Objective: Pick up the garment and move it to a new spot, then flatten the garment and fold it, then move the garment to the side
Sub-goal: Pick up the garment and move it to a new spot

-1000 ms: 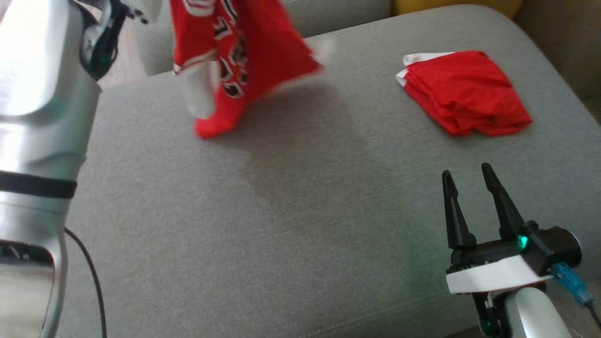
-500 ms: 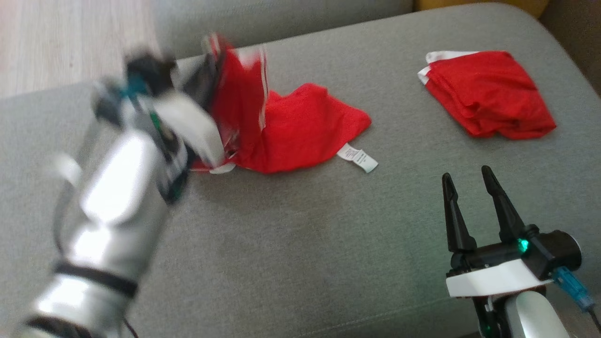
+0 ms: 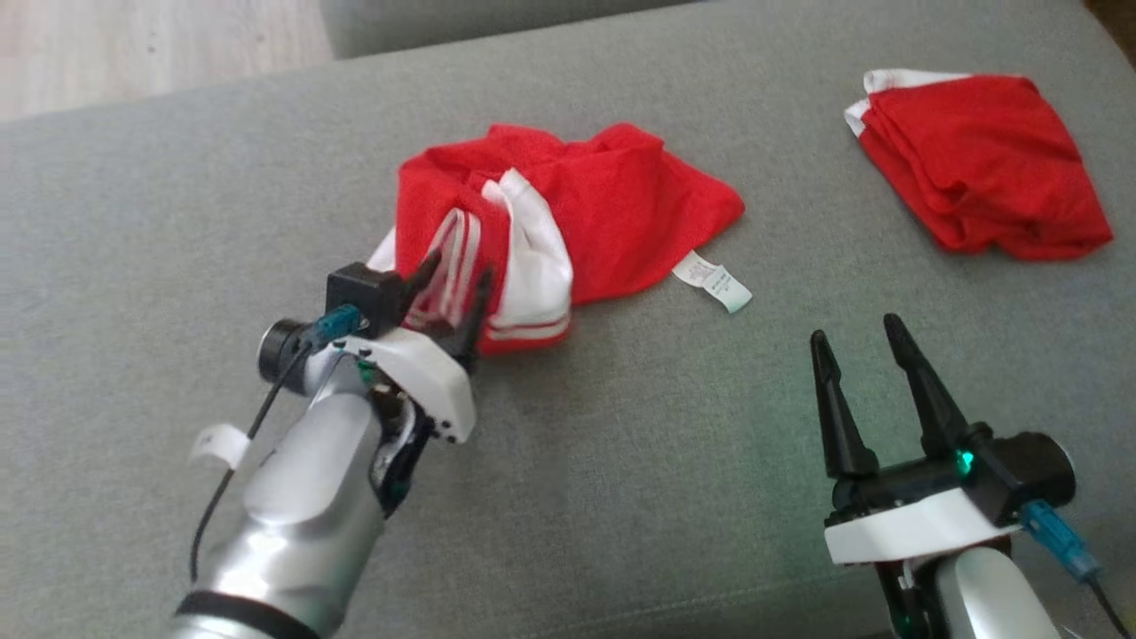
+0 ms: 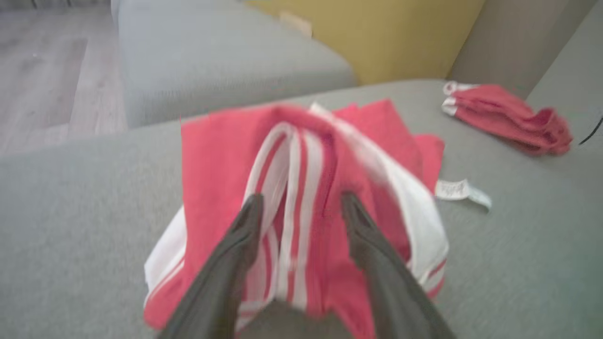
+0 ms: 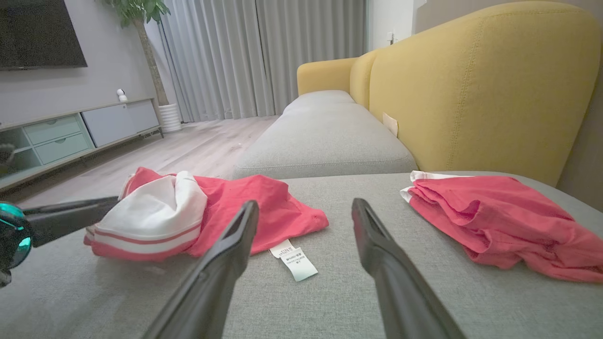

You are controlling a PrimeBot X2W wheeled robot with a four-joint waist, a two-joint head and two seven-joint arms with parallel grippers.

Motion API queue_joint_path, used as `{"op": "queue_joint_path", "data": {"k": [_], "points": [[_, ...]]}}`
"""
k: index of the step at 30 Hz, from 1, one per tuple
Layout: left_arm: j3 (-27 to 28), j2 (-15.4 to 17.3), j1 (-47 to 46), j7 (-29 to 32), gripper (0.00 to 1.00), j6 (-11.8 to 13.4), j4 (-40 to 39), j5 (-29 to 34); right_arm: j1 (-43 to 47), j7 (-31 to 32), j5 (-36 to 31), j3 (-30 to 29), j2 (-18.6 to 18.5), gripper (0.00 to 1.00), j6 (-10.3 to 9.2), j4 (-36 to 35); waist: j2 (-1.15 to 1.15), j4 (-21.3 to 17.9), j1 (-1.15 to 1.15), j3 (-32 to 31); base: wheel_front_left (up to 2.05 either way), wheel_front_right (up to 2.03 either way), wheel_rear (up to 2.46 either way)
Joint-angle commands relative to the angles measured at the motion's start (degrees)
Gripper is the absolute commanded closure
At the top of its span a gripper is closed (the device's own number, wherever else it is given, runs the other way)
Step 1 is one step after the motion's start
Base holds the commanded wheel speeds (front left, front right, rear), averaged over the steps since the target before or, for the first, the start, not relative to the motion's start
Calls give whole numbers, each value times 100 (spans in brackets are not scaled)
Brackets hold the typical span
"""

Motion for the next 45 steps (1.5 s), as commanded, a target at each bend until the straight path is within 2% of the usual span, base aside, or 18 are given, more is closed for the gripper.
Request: {"op": "queue_joint_path", "data": {"k": [1,9,12,16,18,25,32,38,45], "points": [[283,44,88,-70,0,103,-494,168,-113,-15,-7,133,22,0,-5,-110,0,115,0,-216,0,0,0],[944,127,1580,-71,0,533,-2187,740,180,-15,16,62,55,0,-5,135,0,447,0,-995,0,0,0],[1327,112,2110,-71,0,682,-2707,774,248,-15,20,-18,68,0,-5,195,0,556,0,-1165,0,0,0],[1863,8,2766,-72,0,682,-3317,737,367,-15,63,-123,81,0,-5,228,0,689,0,-1341,0,0,0],[1962,-17,2910,-72,0,652,-3441,762,405,-15,78,-136,83,0,-5,242,0,708,0,-1391,0,0,0],[2536,-123,3788,-72,0,732,-4117,1239,659,-15,208,-363,87,0,-5,220,0,779,0,-1658,0,0,0],[2583,-149,4467,-72,0,713,-4461,1817,844,-15,269,-307,88,0,-5,131,0,834,0,-1782,0,0,0],[2577,-166,4776,-72,0,765,-4631,1872,894,-15,361,-223,88,0,-5,119,0,968,0,-1789,0,0,0],[2512,-172,4725,-72,0,780,-4577,1962,874,-15,387,-197,88,0,-5,126,0,1079,0,-1759,0,0,0]]}}
